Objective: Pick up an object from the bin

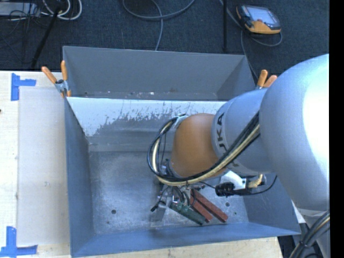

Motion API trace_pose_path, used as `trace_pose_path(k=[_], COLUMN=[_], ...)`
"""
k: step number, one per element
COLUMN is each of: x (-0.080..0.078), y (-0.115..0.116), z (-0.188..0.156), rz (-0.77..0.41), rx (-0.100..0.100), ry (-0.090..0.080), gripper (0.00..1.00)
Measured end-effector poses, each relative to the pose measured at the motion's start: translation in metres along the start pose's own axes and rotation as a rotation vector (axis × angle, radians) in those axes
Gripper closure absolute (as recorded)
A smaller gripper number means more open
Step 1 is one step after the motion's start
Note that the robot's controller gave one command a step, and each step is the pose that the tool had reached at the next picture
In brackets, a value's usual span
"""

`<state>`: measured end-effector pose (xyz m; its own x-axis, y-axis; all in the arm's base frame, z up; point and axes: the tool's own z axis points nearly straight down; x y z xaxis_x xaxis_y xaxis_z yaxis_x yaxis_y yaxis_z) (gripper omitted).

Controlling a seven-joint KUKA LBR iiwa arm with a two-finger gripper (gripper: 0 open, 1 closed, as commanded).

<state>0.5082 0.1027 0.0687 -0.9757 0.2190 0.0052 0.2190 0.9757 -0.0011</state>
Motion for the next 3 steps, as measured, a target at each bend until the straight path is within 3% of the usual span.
trace_pose_path(k=[1, 2, 3], x=[0.008, 0.020, 0.019], y=[0.042, 0.055, 0.027], z=[-0.056, -0.009, 0.000], rz=[-0.784, -0.933, -1.131], rx=[0.000, 0.001, 0.002], ry=[-0.008, 0.000, -0.002], gripper=[0.00, 0.00, 0.00])
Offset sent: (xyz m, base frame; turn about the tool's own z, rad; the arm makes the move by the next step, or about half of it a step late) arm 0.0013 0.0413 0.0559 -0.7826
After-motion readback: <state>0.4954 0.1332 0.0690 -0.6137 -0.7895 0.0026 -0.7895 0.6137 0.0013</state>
